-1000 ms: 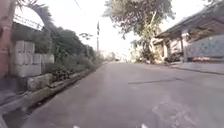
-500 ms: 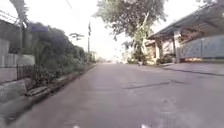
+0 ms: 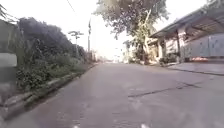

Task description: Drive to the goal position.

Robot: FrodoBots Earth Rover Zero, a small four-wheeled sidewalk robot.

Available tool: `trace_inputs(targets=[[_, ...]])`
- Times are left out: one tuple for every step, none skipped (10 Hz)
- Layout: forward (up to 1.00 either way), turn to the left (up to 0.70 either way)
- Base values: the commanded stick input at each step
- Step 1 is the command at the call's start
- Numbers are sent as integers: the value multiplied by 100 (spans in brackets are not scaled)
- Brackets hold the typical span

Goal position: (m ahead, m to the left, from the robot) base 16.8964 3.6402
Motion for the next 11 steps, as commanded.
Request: trace_inputs(targets=[[100, 0], [100, 0], [100, 0], [100, 0], [100, 0], [100, 0], [100, 0], [100, 0], [100, 0], [100, 0], [100, 0]])
